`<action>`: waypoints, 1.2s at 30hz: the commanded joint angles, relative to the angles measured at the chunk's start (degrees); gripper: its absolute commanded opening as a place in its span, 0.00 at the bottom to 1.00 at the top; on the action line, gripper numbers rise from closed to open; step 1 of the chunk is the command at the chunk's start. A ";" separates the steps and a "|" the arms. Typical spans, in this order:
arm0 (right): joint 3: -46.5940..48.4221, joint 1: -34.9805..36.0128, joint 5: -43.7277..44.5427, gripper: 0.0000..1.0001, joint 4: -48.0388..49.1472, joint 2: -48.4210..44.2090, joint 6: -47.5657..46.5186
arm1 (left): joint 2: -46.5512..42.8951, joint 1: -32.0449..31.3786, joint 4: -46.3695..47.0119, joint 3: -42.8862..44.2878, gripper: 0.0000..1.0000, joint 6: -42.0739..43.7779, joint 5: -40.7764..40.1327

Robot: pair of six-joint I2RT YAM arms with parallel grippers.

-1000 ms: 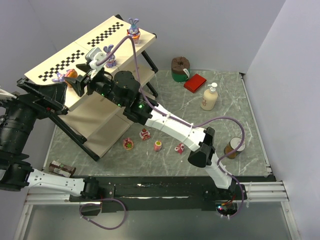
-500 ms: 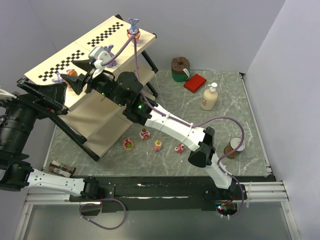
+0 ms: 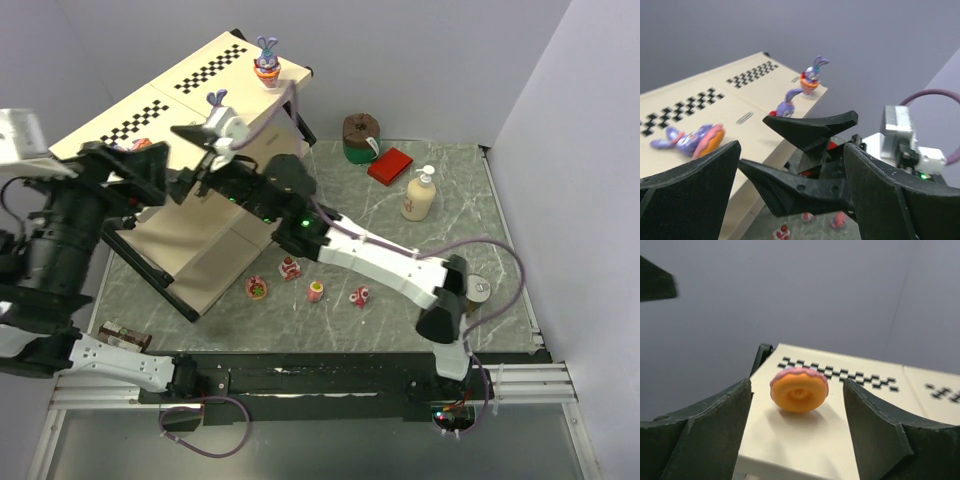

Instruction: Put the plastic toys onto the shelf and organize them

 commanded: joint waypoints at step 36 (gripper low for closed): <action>-38.52 -15.75 24.89 0.84 -20.79 -42.81 4.19 | 22.92 38.64 -63.27 33.76 0.97 -27.56 21.57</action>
